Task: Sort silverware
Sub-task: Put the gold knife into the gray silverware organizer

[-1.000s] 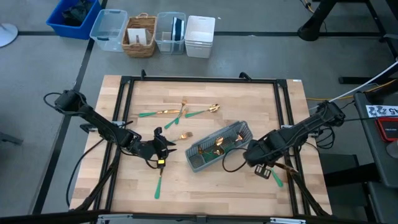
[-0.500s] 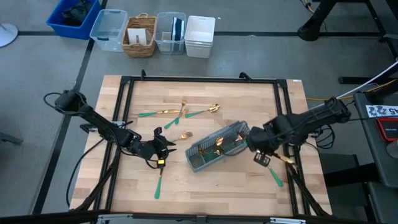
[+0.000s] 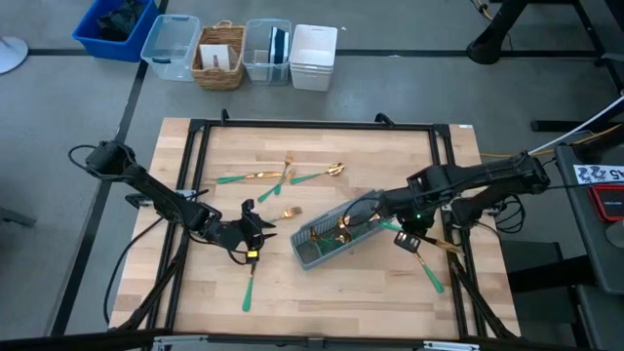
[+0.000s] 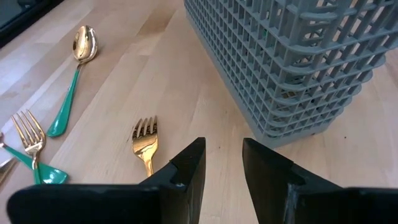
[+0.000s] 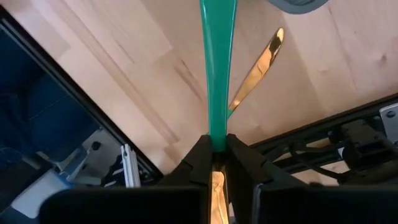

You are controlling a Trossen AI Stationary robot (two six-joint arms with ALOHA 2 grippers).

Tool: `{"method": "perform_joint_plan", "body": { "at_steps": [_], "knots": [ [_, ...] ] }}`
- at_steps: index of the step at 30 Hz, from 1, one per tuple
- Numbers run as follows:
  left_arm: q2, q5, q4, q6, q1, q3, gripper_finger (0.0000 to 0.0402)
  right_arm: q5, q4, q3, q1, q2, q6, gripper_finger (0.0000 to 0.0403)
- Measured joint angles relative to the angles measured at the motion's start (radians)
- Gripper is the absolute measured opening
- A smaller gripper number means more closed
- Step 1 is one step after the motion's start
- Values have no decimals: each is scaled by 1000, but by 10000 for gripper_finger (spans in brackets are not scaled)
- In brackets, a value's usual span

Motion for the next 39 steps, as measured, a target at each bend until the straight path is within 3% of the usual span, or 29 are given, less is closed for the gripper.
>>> {"method": "perform_joint_plan", "body": {
  "at_steps": [14, 32, 39],
  "knots": [
    [0, 0, 0, 6, 0, 0, 100, -25, 0, 0, -108, 0, 1, 32],
    [0, 0, 0, 27, 0, 0, 100, -59, 0, -91, -111, 0, -24, 32],
    [0, 0, 0, 20, 0, 0, 100, -68, 0, -91, -190, 0, 2, 32]
  ]
}}
